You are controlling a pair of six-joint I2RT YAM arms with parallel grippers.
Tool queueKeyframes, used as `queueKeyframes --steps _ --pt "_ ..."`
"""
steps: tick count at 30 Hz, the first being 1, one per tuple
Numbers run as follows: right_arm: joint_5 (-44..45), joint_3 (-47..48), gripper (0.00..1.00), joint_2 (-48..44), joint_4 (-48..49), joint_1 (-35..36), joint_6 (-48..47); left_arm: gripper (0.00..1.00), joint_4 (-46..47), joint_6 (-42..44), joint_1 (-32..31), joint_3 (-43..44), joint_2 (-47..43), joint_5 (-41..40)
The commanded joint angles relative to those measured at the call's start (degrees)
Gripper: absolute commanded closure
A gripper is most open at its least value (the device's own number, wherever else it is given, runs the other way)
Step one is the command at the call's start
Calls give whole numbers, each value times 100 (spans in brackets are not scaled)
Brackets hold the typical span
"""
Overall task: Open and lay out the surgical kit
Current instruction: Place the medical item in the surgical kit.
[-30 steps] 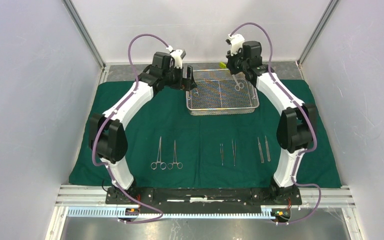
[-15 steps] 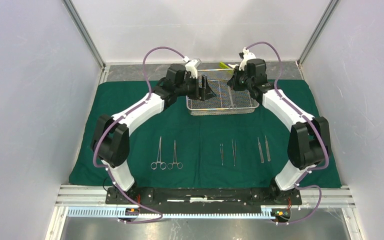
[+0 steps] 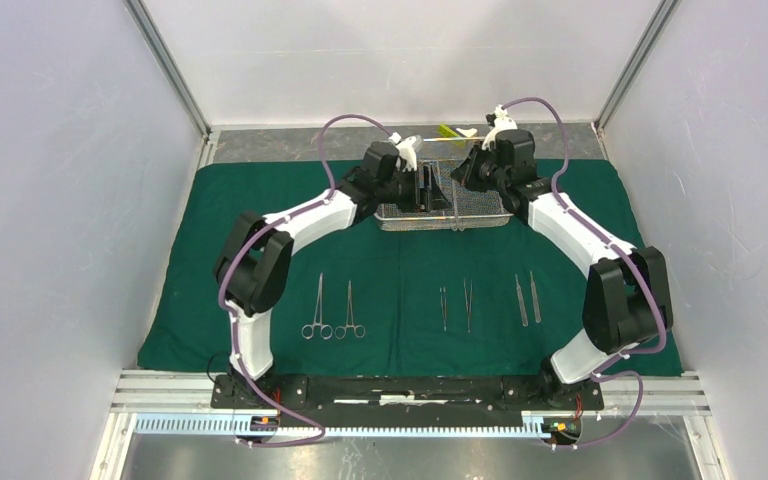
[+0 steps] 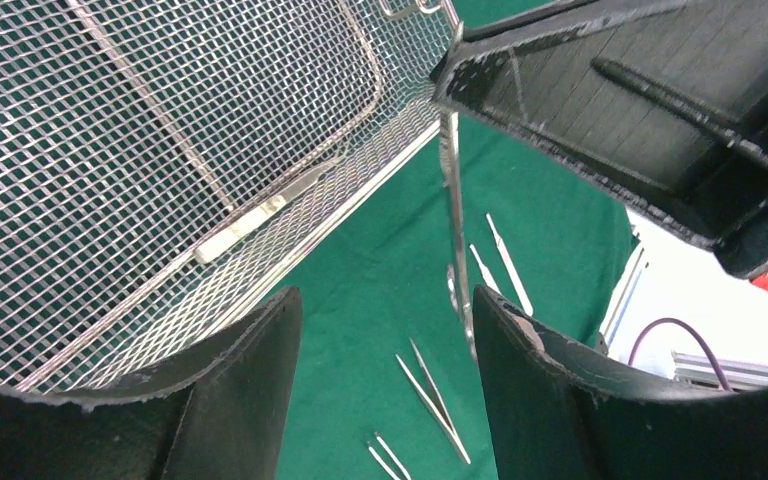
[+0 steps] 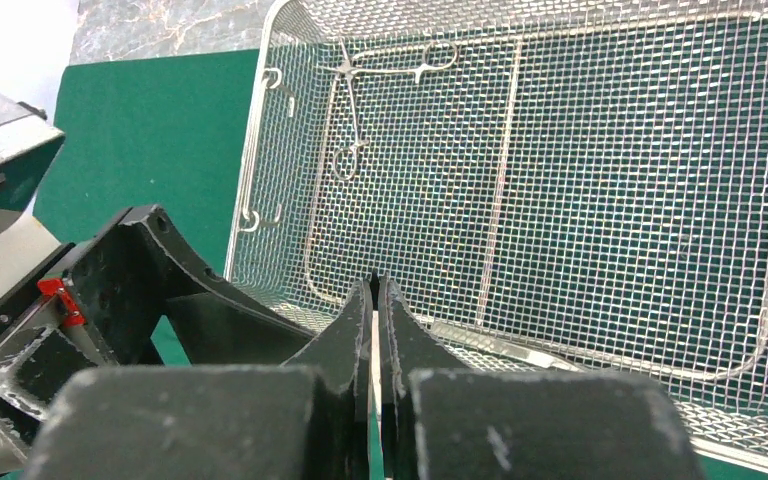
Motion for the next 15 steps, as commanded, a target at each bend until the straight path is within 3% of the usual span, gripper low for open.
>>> queueKeyframes --steps 1,15 --pt "-71 -122 100 -232 291 10 190 31 392 -430 -94 459 165 255" --pt "-80 -204 100 -201 292 10 247 34 256 -597 -139 879 590 257"
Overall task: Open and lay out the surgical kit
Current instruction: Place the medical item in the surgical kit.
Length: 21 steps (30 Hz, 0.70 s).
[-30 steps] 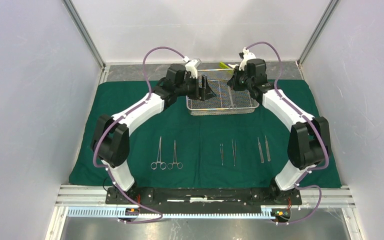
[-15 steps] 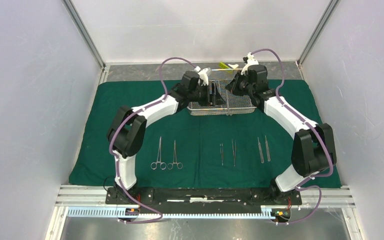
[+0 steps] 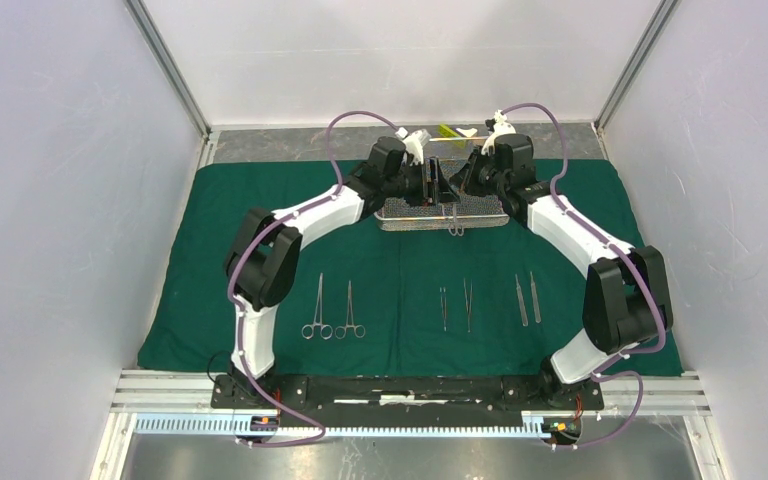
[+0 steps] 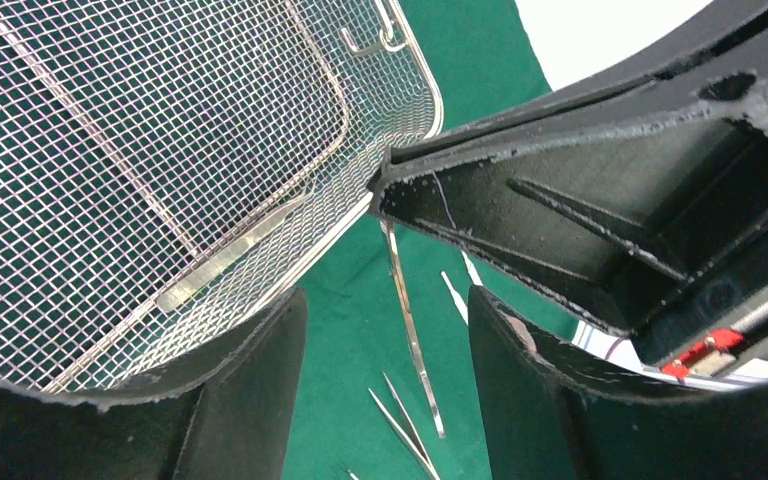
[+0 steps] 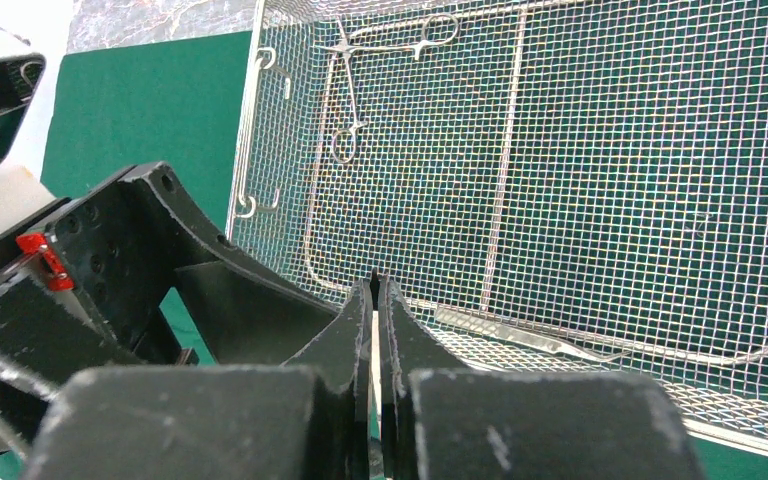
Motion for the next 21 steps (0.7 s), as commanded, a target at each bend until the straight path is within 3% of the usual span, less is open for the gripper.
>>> queueKeyframes --steps 1,12,21 --pt "-1 -12 100 -198 257 9 93 35 -12 -237 -61 473 243 106" --pt "27 -80 100 -170 437 10 81 46 -205 -202 -167 682 469 75" --pt "114 -148 100 -153 467 19 31 69 -186 -239 -185 743 557 176"
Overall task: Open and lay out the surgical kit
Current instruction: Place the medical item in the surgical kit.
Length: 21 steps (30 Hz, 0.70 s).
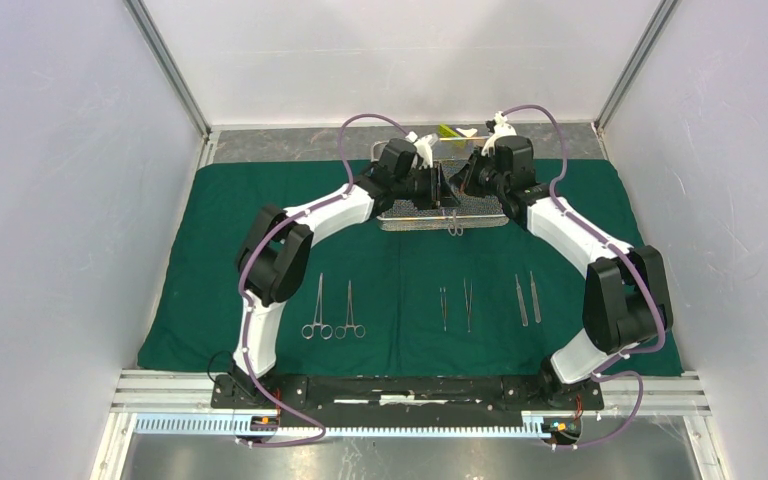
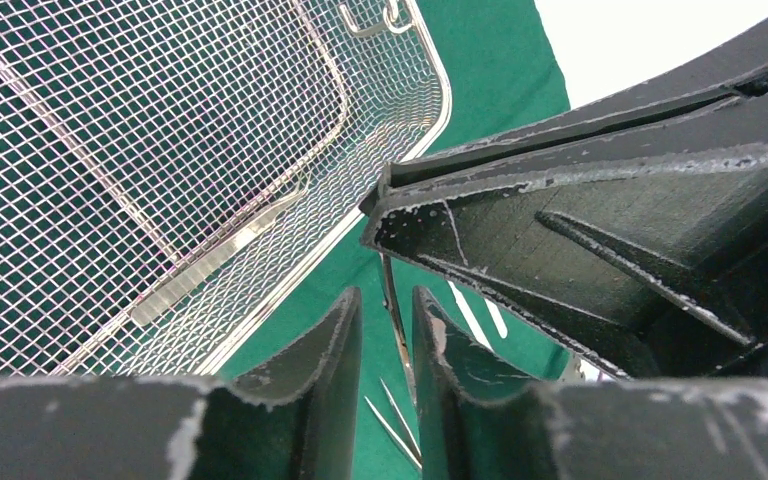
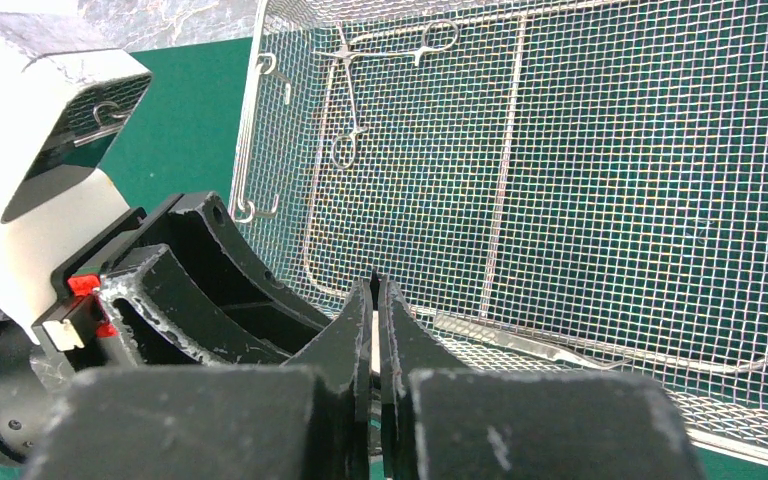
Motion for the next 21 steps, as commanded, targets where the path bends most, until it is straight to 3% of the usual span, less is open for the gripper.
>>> queueKeyframes --steps 1,5,10,13,21 --pt "105 -28 100 -159 226 23 11 71 98 -189 -32 278 102 172" --pt "97 -55 100 -190 242 19 15 79 46 -158 -32 322 125 150" --pt "62 -94 100 -278 258 23 -36 97 28 -53 -32 270 51 107" --pt "-72 -74 99 -353 295 14 -185 98 30 59 -20 89 -174 84" --pt "-944 -173 29 -867 530 -40 -1045 98 90 406 45 -1059 -1222 419"
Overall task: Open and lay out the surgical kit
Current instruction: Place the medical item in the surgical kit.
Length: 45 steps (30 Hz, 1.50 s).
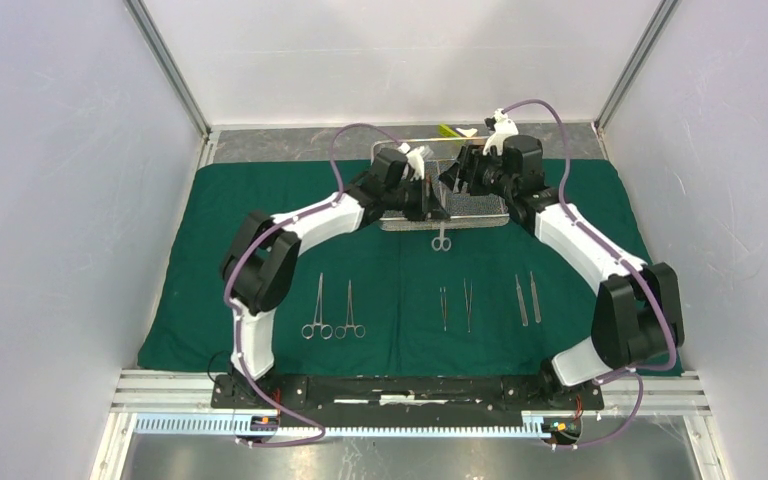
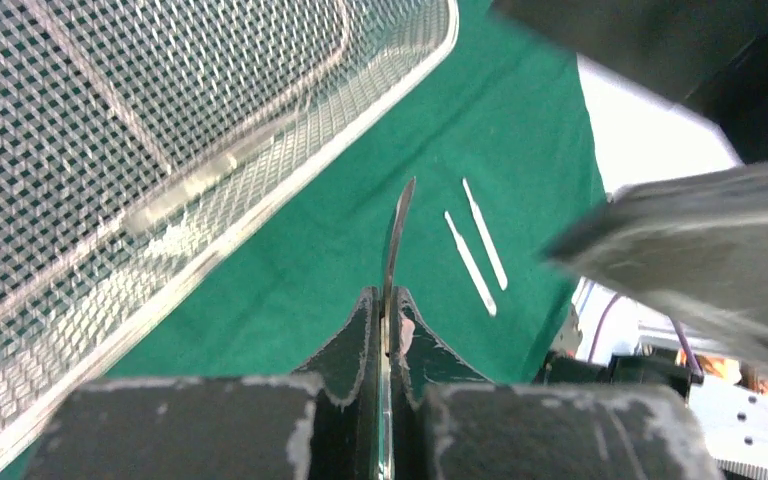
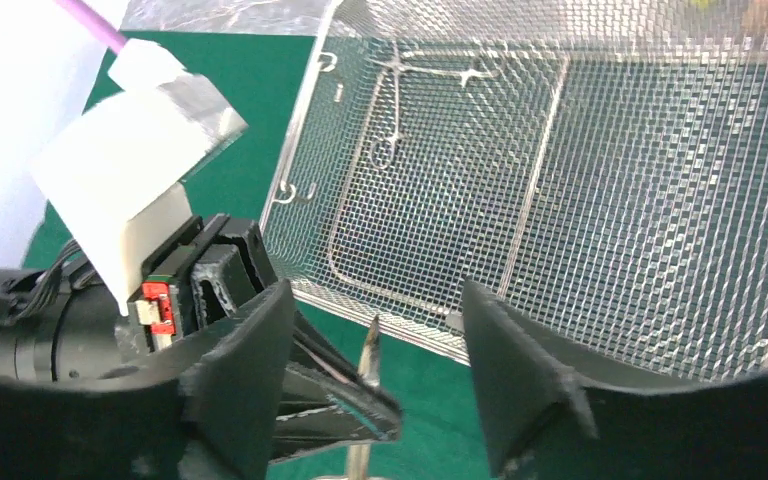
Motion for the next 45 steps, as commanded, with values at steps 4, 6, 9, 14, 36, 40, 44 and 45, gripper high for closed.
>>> queueKeyframes --steps 4,6,9,14,36,40,44,45 --pt "-1328 50 15 -693 215 -151 -1230 98 -589 1028 96 -942 -1438 509" --pt "-1532 -25 14 -852 128 -213 -1621 98 -946 1329 196 -1214 -1808 608" --pt "-1709 -224 13 -1143 -2 -256 -2259 98 -1629 1574 668 -1599 -2264 1034" --pt "-1688 -1032 13 -1707 353 -252 -2793 98 -2887 2475 1694 -2083 -2935 1229" --pt "-1716 -2118 13 -1958 933 -258 -2737 98 -6246 5181 3637 -1917 -1915 218" --pt "-1682 -2149 13 -1969 924 -260 -2765 98 -6367 5352 3738 -1918 -1878 -7" --pt "-1650 -2217 13 -1968 958 -260 -2793 98 -6365 5356 3965 -2099 -1807 -160" --pt "-1639 -2233 13 -1966 968 -260 -2793 98 -6339 5332 3994 -2116 -1774 -166"
